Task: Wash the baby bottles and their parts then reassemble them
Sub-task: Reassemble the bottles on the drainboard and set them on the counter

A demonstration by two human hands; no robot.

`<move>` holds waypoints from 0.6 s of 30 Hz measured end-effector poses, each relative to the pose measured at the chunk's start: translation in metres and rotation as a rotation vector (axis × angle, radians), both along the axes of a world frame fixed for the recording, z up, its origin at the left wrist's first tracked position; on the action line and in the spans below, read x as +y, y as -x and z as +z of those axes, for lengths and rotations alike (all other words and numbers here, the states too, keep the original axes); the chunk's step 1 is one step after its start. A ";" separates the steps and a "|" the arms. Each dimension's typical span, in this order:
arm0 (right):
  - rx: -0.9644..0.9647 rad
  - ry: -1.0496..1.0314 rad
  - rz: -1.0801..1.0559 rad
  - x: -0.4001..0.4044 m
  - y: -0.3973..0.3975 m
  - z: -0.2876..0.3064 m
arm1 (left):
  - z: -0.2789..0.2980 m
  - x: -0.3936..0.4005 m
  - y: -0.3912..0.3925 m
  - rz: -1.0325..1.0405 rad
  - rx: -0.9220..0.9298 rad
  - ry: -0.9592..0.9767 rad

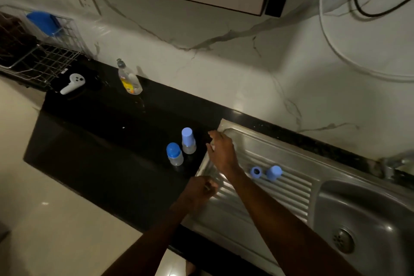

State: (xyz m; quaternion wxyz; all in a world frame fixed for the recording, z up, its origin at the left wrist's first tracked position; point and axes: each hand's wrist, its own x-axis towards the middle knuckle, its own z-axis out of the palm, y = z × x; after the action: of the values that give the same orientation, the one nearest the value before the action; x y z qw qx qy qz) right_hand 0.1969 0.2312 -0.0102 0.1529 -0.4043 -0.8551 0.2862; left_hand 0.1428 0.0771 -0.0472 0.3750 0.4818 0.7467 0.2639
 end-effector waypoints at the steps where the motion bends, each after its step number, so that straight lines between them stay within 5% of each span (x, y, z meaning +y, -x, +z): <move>1: 0.017 -0.078 -0.036 0.002 -0.023 0.001 | 0.001 0.008 -0.002 0.012 0.014 -0.027; 3: -0.020 -0.170 -0.113 0.008 -0.067 -0.003 | 0.004 0.021 -0.008 0.027 0.099 -0.067; 9: -0.570 -0.285 -0.022 0.030 -0.149 -0.029 | -0.028 0.073 -0.046 -0.168 0.478 -0.372; 12: -0.568 -0.439 0.080 0.034 -0.159 -0.038 | -0.015 0.089 -0.062 -0.096 0.354 -0.219; 18: -0.522 -0.636 0.106 0.033 -0.160 -0.053 | -0.040 0.094 -0.073 0.003 0.378 -0.278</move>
State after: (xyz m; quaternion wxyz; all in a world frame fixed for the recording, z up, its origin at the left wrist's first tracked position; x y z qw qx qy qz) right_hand 0.3569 0.2643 -0.0636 0.0332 -0.3516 -0.9305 -0.0969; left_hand 0.2159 0.1710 -0.0868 0.1583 0.5685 0.7608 0.2700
